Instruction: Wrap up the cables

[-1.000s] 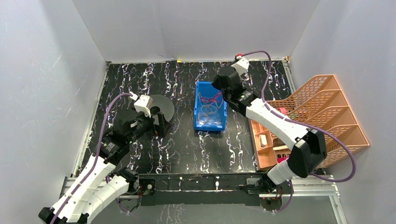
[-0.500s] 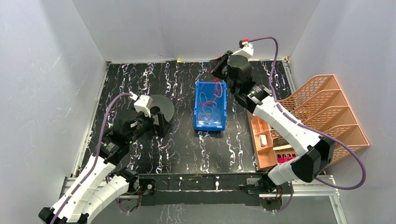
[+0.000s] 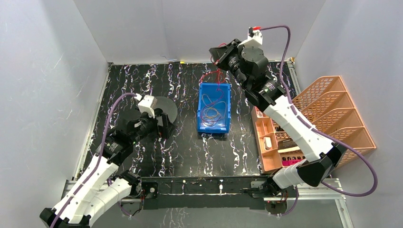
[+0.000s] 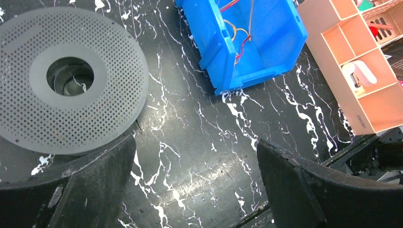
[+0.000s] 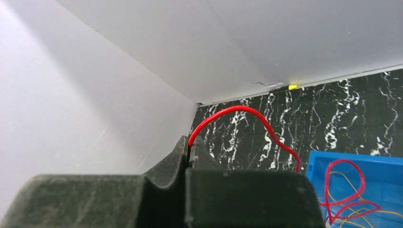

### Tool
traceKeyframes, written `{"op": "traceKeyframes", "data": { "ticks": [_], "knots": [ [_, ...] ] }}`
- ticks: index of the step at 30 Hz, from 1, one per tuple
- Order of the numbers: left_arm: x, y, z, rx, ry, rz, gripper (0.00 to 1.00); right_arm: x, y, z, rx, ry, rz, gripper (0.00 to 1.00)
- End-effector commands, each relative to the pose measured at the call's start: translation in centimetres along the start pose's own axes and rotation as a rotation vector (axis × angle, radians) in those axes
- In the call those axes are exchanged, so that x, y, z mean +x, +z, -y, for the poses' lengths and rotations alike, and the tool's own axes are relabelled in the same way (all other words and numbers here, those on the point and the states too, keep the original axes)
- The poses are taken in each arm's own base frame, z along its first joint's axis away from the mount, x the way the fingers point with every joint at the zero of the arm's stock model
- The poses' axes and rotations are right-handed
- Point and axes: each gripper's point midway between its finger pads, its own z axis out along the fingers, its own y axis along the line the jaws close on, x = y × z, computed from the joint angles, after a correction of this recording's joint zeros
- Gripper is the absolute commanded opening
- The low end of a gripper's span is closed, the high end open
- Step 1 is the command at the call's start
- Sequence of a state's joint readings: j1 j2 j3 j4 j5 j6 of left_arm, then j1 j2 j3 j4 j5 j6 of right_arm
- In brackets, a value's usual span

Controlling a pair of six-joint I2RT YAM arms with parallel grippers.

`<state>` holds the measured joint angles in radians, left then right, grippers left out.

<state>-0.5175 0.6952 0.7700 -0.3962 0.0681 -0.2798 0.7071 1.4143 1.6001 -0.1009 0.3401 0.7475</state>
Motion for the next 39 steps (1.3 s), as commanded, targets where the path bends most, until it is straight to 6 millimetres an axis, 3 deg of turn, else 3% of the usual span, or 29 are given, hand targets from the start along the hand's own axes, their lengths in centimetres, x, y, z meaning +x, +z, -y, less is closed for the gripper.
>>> {"op": "traceKeyframes", "data": {
  "ticks": [1, 6, 10, 15, 20, 24, 28, 39],
  "knots": [
    [-4.0, -0.7, 1.7, 0.052, 0.036, 0.080, 0.98, -5.0, -2.0, -4.7, -0.142, 0.028, 0.101, 0.00],
    [-7.4, -1.6, 3.0, 0.084, 0.058, 0.132, 0.99, -7.1, -2.8, -6.6, -0.196, 0.011, 0.138, 0.00],
    [-9.5, -2.0, 3.7, 0.100, 0.062, 0.166, 0.98, -10.1, -3.9, -9.1, -0.258, -0.017, 0.201, 0.00],
    [-11.0, -2.5, 4.2, 0.104, 0.060, 0.186, 0.99, -13.6, -5.7, -11.8, -0.329, -0.082, 0.289, 0.00],
    [-12.3, -3.4, 5.0, 0.132, 0.062, 0.213, 0.98, -15.6, -7.4, -13.4, -0.382, -0.095, 0.327, 0.00],
    [-13.8, -4.7, 6.5, 0.195, 0.067, 0.244, 0.99, -15.6, -8.7, -14.1, -0.431, -0.110, 0.316, 0.00],
    [-15.2, -6.3, 8.9, 0.309, 0.091, 0.256, 0.98, -14.3, -9.5, -14.4, -0.480, -0.135, 0.264, 0.00],
    [-17.4, -9.6, 13.7, 0.565, 0.103, 0.286, 0.98, -9.8, -15.5, -15.2, -0.740, -0.187, 0.126, 0.00]
  ]
}}
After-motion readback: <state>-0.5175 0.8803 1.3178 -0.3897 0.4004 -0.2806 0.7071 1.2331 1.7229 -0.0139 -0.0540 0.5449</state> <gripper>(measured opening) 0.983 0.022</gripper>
